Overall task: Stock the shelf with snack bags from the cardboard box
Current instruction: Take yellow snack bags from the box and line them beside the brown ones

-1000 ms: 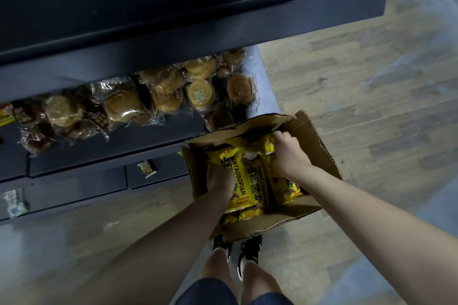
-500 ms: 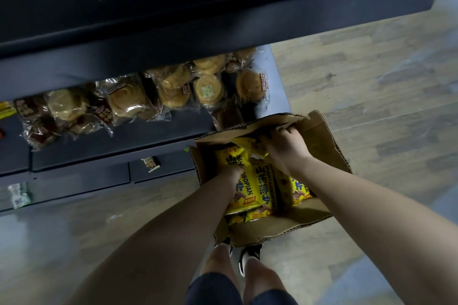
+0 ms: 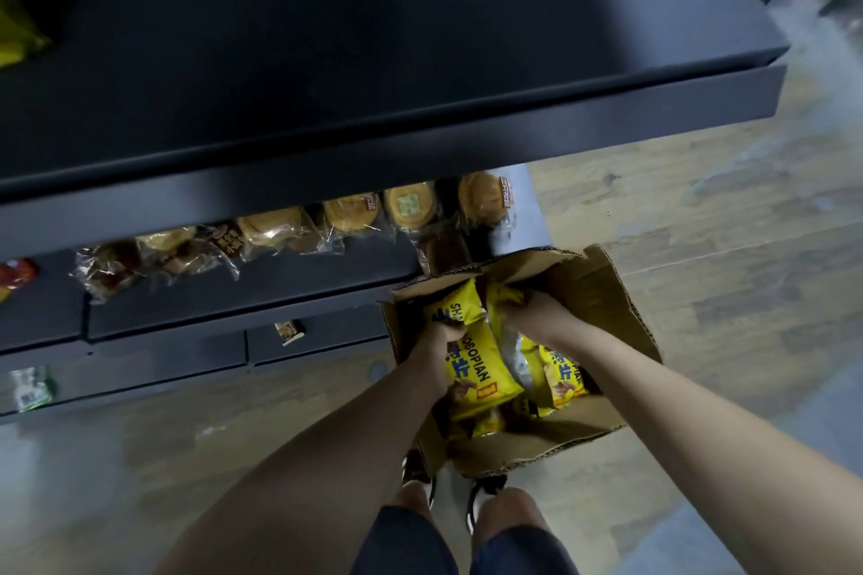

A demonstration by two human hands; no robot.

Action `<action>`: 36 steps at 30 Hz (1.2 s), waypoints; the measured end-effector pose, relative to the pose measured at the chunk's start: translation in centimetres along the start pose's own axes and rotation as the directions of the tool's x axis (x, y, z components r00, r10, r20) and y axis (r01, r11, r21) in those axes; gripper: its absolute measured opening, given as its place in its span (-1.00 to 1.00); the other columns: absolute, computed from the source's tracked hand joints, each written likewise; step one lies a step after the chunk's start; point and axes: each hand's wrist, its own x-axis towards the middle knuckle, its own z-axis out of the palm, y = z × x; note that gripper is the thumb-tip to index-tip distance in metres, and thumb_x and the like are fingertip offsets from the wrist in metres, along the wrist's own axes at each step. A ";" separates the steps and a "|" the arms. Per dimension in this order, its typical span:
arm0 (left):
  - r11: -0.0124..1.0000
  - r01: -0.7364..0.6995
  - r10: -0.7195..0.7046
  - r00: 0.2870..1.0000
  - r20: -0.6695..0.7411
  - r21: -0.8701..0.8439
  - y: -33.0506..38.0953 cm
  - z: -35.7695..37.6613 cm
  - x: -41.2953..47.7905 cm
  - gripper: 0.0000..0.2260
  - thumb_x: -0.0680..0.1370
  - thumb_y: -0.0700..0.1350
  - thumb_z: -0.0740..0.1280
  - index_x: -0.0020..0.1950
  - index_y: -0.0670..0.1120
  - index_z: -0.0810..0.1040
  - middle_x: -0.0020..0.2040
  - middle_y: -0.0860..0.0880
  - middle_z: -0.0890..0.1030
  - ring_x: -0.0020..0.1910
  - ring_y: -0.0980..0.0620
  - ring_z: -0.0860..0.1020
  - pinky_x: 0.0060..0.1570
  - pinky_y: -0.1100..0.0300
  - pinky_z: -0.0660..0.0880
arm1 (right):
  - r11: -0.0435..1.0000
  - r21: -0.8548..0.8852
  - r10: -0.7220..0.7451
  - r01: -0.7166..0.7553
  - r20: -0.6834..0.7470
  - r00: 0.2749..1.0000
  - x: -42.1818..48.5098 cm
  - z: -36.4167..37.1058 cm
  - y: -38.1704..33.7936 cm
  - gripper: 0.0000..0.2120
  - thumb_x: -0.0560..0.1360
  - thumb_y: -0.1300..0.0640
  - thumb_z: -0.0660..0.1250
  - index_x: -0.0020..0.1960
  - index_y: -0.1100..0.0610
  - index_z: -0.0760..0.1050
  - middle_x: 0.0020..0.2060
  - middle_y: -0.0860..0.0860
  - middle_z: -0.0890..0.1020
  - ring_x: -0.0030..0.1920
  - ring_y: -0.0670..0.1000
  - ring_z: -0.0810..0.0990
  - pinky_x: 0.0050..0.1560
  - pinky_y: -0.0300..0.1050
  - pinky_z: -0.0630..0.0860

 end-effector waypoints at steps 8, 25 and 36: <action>0.994 -0.087 0.096 0.984 0.152 -0.066 -0.1 0.8 -0.4 -0.42 0.25 0.13 0.55 0.15 -0.13 0.53 0.05 -0.13 0.64 0.05 -0.13 0.60 0.20 -0.13 0.47 | 0.781 0.506 0.298 -0.367 0.214 0.930 1.1 0.5 4.1 -0.31 0.44 -0.34 0.24 0.37 0.12 0.39 0.23 0.16 0.55 0.23 0.18 0.54 0.24 0.12 0.47; 0.855 -0.506 0.513 0.857 0.049 -0.117 -3.3 1.9 -5.0 -0.50 0.45 0.22 0.30 0.27 -0.06 0.51 0.19 -0.16 0.59 0.15 -0.13 0.58 0.27 -0.10 0.43 | 0.909 0.412 -0.177 -0.057 0.506 0.844 -5.6 -3.2 -0.6 -0.24 0.25 -0.28 0.52 0.36 -0.02 0.42 0.29 0.00 0.56 0.31 0.09 0.50 0.39 0.22 0.33; 0.757 -0.633 0.651 0.750 0.115 -0.160 -4.2 0.0 -14.3 -0.75 0.63 -0.14 0.11 0.26 0.00 0.46 0.16 -0.07 0.60 0.06 -0.02 0.59 -0.03 0.10 0.57 | 0.763 0.319 -0.632 0.563 0.185 0.752 -11.6 -4.0 -4.3 -0.79 0.50 0.12 0.40 0.12 -0.02 0.51 0.05 -0.06 0.64 0.06 -0.15 0.59 0.09 -0.24 0.49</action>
